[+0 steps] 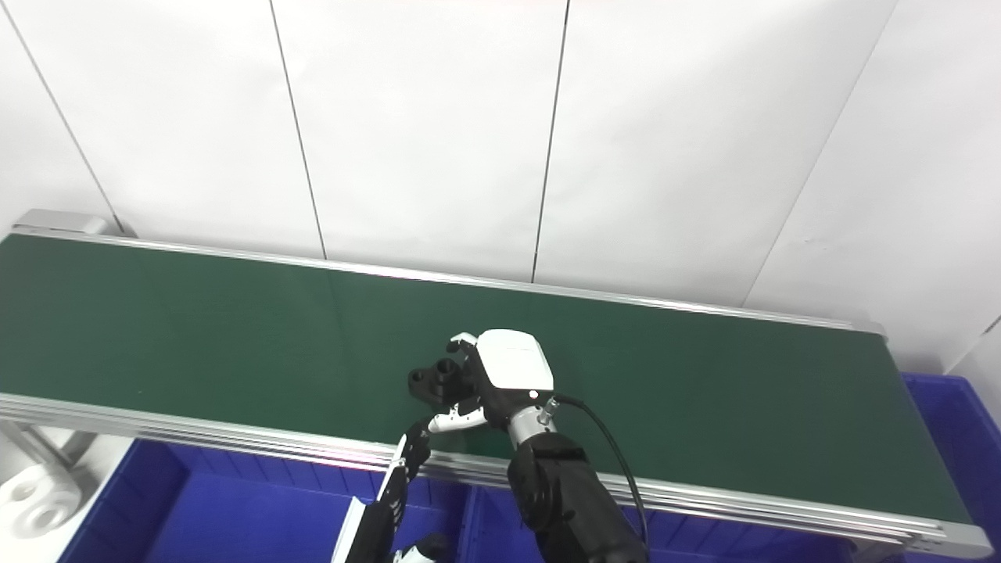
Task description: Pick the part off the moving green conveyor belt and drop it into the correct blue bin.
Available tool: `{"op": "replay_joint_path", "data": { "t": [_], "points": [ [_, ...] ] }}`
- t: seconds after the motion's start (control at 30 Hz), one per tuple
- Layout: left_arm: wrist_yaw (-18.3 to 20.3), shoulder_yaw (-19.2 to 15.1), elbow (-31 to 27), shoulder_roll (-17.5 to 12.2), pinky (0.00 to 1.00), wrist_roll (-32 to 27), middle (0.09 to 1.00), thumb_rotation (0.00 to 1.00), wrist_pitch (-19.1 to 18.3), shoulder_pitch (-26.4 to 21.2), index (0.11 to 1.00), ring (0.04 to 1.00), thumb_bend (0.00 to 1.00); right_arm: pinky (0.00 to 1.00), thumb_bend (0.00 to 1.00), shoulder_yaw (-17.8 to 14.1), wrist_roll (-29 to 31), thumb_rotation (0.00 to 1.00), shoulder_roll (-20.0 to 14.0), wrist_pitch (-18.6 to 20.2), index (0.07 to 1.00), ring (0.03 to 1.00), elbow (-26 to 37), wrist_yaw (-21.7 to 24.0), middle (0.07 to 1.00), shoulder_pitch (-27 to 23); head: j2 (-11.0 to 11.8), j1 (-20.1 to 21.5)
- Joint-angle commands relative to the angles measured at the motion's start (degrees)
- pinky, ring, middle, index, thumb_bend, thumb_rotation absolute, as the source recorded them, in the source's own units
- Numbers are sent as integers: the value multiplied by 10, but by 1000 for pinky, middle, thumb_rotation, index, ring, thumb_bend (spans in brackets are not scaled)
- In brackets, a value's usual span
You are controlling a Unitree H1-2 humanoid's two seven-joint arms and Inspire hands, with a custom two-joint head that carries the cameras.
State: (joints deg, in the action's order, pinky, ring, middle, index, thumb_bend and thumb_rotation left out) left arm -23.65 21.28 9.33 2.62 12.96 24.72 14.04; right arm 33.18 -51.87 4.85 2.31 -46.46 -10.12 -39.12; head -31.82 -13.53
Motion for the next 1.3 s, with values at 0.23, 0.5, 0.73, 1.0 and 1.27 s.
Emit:
{"op": "replay_joint_path", "data": {
  "t": [0.23, 0.5, 0.73, 1.0, 1.27],
  "points": [
    [-10, 26, -23, 30, 963, 20, 976, 859, 22, 22, 1000, 955, 782, 362, 665, 15, 6, 469, 13, -3, 747, 432, -22, -29, 574, -41, -2, -8],
    [-11, 25, -31, 34, 947, 23, 971, 849, 22, 30, 1000, 953, 773, 225, 511, 19, 22, 261, 22, 1, 543, 274, -74, -43, 363, -50, -4, -15],
    [-10, 25, -34, 31, 945, 22, 972, 848, 22, 32, 1000, 948, 778, 158, 494, 32, 16, 153, 27, 32, 493, 220, -101, -49, 329, -62, -7, -10],
    [-6, 23, -31, 31, 953, 17, 974, 852, 22, 31, 1000, 951, 784, 169, 496, 34, 18, 153, 26, 32, 489, 236, -109, -74, 334, -62, -8, -5],
    [-12, 23, -27, 28, 959, 18, 970, 855, 22, 26, 1000, 957, 746, 155, 499, 39, 16, 153, 17, 36, 482, 221, -102, -87, 315, -59, -8, 4]
  ]
}}
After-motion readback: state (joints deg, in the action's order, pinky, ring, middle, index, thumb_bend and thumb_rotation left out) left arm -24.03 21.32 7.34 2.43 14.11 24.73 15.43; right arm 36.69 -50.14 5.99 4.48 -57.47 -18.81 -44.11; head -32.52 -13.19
